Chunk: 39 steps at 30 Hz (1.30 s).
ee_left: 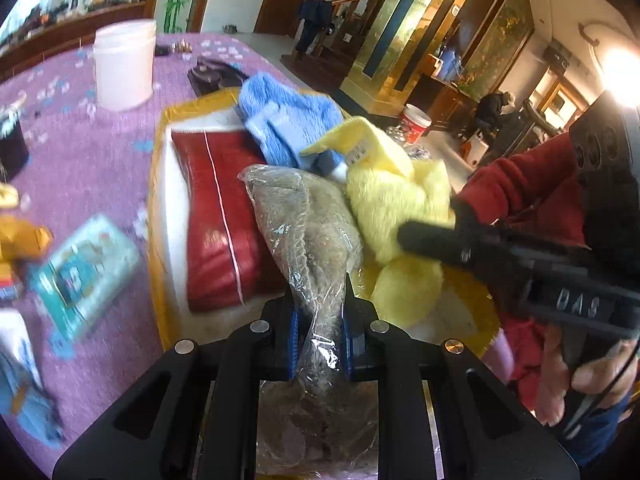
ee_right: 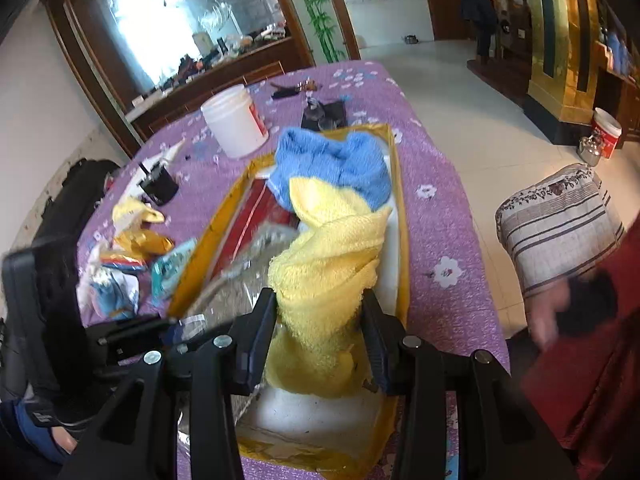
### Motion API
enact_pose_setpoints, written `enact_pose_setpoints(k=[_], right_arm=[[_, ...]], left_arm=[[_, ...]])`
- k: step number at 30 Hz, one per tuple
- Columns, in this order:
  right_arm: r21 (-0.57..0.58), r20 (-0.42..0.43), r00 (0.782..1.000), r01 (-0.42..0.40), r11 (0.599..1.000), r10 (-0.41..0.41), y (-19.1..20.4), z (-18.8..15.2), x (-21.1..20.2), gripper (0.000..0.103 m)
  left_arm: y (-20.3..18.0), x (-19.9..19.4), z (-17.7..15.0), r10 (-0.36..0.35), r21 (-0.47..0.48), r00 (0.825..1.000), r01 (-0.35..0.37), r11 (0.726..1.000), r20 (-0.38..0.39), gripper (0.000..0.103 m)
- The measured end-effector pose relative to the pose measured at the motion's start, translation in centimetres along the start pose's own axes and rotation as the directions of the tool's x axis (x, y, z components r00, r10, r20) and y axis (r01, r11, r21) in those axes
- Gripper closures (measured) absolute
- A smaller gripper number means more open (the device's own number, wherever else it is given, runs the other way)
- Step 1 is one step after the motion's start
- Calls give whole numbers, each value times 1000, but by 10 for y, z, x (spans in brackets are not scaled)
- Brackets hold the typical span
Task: Organize soft objects
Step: 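Carry the yellow cloth into the white box and release it with the right gripper, then lower the clear bag of brown fluff into the white box with the left gripper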
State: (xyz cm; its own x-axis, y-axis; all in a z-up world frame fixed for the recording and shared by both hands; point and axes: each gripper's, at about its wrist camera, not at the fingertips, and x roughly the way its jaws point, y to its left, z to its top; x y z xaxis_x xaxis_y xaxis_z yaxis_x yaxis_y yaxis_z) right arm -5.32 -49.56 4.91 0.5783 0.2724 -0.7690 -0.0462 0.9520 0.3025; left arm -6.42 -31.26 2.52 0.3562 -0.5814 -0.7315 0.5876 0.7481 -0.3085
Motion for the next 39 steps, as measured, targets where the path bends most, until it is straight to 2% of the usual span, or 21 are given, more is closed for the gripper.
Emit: enact_pose_setpoints(k=[2,6,9,17,22,24,26,28,31,34,37,39], right_arm=[[2,-16,1000,-3,1000,3,-1,-2,5,61],[9,-52,999,-6,1000,6,-1,-8,14,61],[4,-46,999,-2,1000,2,0,-10,12,61],[25,-25,1000,-11,1000,11,-3,-10,-4,61],[16,27,1000,-4,1000,4,-2,-8,-20,61],[4,58,998,16,1000,-16,-2,-4,-23,61],[-4,99,994,38,999,-37,-2,-1,-24,61],[-10,134,990,42,999,-40,-7,5,-21,61],[-14,228,966,131,991,-124,-11,15,-23,61],[17,290,948,131,991,-130,-19,28,-23,61],[32,288,942,169,985,-172,-27,39,-8,60],[41,270,954,127,991,-133,-31,43,4,60]], left_arm=[[3,5,2,13,10,1000,-13,1000,-11,88],[15,11,-1,-19,-22,999,18,1000,-49,88],[11,11,-3,-4,5,999,5,1000,-41,88],[12,12,0,-33,21,998,34,999,-46,88],[13,8,-2,-37,11,998,38,999,-41,83],[13,8,-2,-14,20,1000,14,1000,-26,83],[13,9,-1,3,30,1000,-2,1000,-20,78],[13,11,-1,0,47,1000,1,999,-19,77],[10,11,-2,23,72,1000,-21,997,-14,77],[7,11,-3,73,92,997,-72,993,-7,77],[6,9,-4,115,97,993,-115,989,-1,77],[6,5,-3,132,93,991,-132,987,8,77]])
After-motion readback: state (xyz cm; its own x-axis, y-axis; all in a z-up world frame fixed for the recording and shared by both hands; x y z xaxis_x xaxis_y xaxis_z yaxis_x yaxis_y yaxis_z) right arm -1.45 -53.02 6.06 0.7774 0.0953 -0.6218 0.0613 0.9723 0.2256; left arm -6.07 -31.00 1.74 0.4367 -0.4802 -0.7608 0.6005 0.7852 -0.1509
